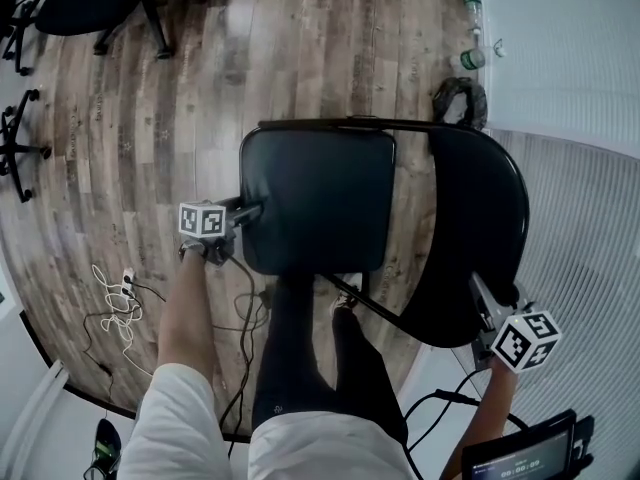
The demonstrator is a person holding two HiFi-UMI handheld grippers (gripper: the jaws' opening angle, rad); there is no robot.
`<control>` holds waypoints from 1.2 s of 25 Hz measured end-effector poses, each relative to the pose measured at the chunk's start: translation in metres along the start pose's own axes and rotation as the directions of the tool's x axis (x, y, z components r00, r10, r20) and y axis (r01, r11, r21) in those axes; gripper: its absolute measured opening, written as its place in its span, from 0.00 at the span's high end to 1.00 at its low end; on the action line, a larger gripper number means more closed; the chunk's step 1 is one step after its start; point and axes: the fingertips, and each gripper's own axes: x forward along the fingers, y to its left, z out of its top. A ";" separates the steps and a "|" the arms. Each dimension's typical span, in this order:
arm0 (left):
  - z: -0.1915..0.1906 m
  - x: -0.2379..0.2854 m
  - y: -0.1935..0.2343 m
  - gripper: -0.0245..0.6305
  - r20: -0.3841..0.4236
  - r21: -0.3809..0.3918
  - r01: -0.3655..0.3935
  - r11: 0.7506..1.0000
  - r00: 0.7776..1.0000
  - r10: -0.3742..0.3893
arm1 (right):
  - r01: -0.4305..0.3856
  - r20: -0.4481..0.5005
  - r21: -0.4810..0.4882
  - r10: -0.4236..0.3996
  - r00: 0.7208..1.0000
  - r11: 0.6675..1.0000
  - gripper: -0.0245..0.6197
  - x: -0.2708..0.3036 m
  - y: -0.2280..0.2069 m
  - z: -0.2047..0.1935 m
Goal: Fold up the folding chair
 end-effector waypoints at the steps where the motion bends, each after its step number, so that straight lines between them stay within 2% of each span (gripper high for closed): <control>1: 0.000 0.001 0.000 0.48 0.000 -0.009 0.019 1.000 1.000 -0.019 | -0.002 -0.002 0.000 0.002 1.000 1.000 0.69 0.000 0.000 0.000; 8: -0.002 0.003 -0.003 0.47 0.011 -0.046 0.101 0.994 0.995 -0.101 | -0.023 -0.020 0.011 0.023 1.000 1.000 0.72 0.000 0.002 -0.004; 12: -0.001 0.004 -0.002 0.47 0.038 -0.064 0.084 0.994 0.996 -0.082 | -0.050 -0.028 0.028 0.050 0.998 0.998 0.76 0.001 0.002 -0.004; 23: -0.002 -0.001 -0.005 0.47 0.084 -0.081 0.043 0.996 0.996 -0.036 | -0.094 -0.023 0.046 0.095 0.995 0.994 0.80 -0.001 0.009 0.000; 30: -0.001 0.001 -0.015 0.47 0.023 -0.084 0.023 0.996 1.000 -0.021 | -0.086 -0.024 0.047 0.088 0.996 0.995 0.81 -0.006 0.012 0.002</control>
